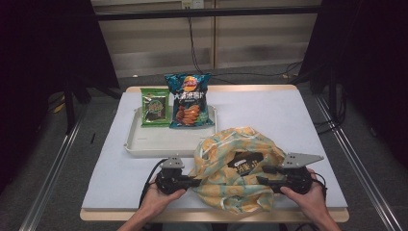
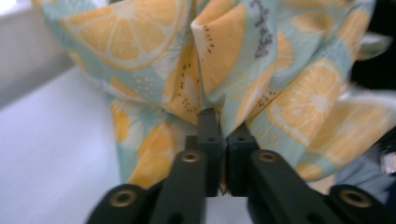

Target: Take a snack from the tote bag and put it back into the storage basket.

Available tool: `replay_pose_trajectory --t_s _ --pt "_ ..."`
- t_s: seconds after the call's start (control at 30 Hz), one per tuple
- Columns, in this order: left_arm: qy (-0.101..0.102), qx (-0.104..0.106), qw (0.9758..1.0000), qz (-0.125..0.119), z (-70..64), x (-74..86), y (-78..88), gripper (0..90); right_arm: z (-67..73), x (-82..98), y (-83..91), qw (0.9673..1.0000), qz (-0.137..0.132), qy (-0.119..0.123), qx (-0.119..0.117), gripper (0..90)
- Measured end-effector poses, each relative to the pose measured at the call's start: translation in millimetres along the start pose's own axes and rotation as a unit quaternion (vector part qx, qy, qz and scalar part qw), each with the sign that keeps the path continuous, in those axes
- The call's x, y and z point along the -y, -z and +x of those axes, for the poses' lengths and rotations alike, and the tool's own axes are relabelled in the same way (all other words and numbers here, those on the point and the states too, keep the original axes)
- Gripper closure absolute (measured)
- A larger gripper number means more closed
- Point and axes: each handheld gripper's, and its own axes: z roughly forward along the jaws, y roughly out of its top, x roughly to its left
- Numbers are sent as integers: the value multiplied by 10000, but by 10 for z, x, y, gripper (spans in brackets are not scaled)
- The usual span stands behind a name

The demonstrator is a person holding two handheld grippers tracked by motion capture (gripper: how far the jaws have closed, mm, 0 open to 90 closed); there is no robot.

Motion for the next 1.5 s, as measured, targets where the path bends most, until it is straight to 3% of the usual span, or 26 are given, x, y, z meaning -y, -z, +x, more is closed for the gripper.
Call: replay_pose_trajectory --t_s 0.17,0.3,0.47,0.53,0.6,0.73,0.8,0.87,1.1,1.17,1.27,1.33,1.4,1.43,1.5 --pt "-35 32 9987 -516 -61 -72 159 740 -26 -31 82 9997 -251 -39 12 488" --pt "-154 27 9970 -759 -158 -144 277 697 -62 -66 156 9991 -426 -68 54 407" --pt "-353 19 9951 -925 -265 -225 358 670 -158 -89 213 9982 -518 -193 224 362" --pt "-333 46 9941 -1035 -271 -260 414 662 -192 -95 230 9979 -549 -225 249 362" --pt "-326 65 9939 -1054 -277 -285 451 636 -214 -105 233 9975 -595 -236 286 360" --pt "-503 86 9925 -1115 -344 -377 500 639 -245 -120 191 9977 -544 -276 296 343" --pt "-668 354 9915 -1060 -401 -454 453 718 -255 -129 164 9978 -513 -271 322 340" --pt "-697 504 9912 -1007 -441 -520 365 763 -269 -146 135 9978 -503 -275 321 334" --pt "-725 850 9916 -651 -420 -704 -183 714 -312 -131 35 9980 -370 -338 389 300" --pt "-830 855 9915 -524 -412 -740 -318 695 -317 -126 22 9980 -347 -342 413 295" --pt "-807 689 9936 -376 -388 -760 -478 635 -333 -113 5 9980 -310 -348 420 295" --pt "-840 610 9942 -278 -379 -751 -548 567 -343 -100 -10 9981 -259 -353 443 295" --pt "-824 418 9955 -222 -342 -732 -582 546 -352 -91 -26 9981 -233 -381 434 293" --pt "-778 453 9956 -253 -320 -720 -598 529 -358 -90 -35 9980 -214 -377 454 293" --pt "-868 345 9955 -128 -305 -701 -623 522 -356 -92 -58 9982 -176 -356 448 295"
